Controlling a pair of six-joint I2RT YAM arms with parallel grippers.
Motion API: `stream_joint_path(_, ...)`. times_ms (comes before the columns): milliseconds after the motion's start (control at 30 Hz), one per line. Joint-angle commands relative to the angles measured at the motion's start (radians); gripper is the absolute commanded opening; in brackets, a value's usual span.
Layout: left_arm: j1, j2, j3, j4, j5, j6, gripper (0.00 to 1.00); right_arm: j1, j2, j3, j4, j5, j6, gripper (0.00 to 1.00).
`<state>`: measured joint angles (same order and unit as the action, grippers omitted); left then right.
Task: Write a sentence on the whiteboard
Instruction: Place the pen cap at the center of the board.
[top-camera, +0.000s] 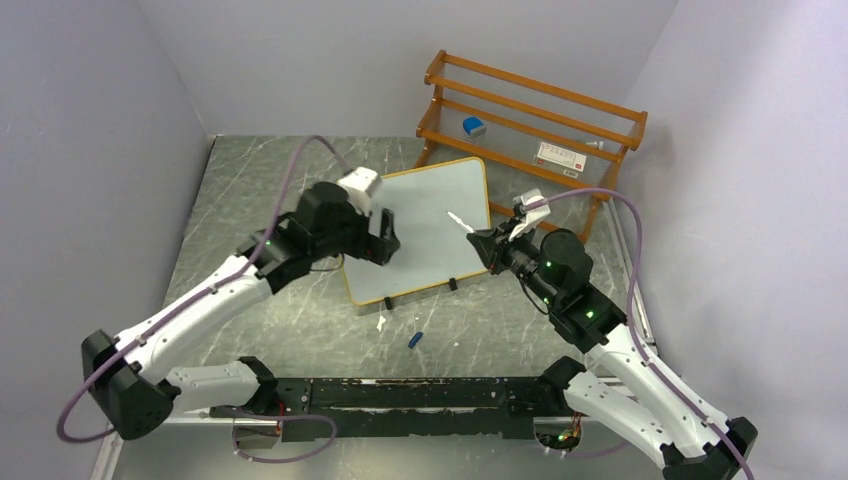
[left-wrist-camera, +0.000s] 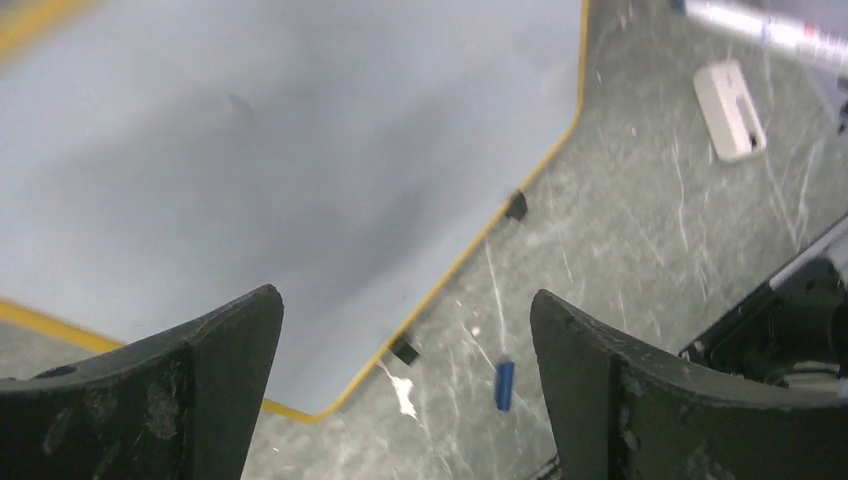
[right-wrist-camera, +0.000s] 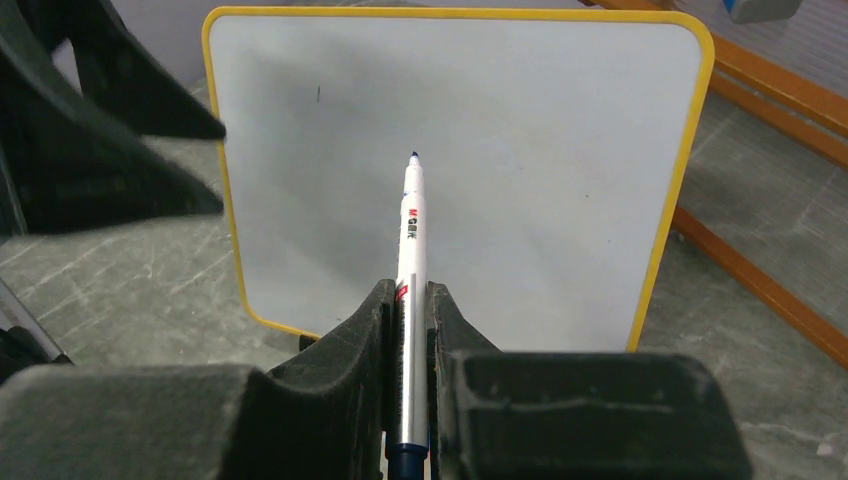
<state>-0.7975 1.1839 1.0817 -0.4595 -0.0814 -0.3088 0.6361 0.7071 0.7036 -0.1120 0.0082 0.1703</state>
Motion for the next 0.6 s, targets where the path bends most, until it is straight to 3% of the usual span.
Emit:
stream_joint_path(0,0.201,-0.075,0.035,0.034,0.213,0.081,0.95,-0.003,0.010,0.038,0.004,-0.037,-0.015,0.00)
stream_joint_path(167,0.490,-0.118,0.016,0.063,0.474,0.102,0.92,-0.003,0.018,0.038,0.007,-0.061,-0.015,0.00)
stream_joint_path(367,0.733,-0.110,-0.022,0.179,0.709,0.049,0.91,-0.004,0.019,0.043,0.013,-0.093,-0.020,0.00)
stream_joint_path(567,0.809,0.001,-0.092,0.395,0.959,-0.018,0.82,-0.003,0.030,0.044,0.023,-0.125,-0.023,0.00)
